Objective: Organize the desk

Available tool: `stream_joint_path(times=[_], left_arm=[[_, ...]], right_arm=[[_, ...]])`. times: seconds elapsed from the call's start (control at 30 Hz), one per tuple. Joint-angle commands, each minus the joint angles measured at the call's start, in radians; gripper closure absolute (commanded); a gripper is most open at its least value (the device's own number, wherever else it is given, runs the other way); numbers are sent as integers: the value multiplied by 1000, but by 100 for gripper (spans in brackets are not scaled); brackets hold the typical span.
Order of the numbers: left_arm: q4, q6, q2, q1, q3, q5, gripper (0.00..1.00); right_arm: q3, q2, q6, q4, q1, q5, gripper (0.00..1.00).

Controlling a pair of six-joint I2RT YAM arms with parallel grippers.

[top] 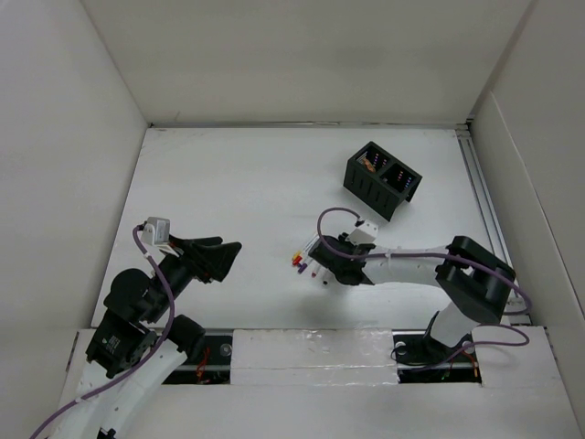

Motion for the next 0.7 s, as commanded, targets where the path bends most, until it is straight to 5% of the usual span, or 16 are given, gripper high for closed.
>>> stream_joint_path(times=[0.0, 0.3, 0.47, 0.67], left_arm=[[46, 5, -10, -5, -6, 15, 35], [44, 5, -16, -5, -3, 12, 35], [42, 6, -18, -5, -3, 12, 35], [42, 6, -16, -5, -2, 11, 35]], right_arm=[[31, 10, -17, -169, 27, -21, 67], [97, 110, -109, -186, 27, -83, 63], [97, 141, -141, -162, 18, -116, 74], [62, 52, -95, -161, 18, -81, 100]])
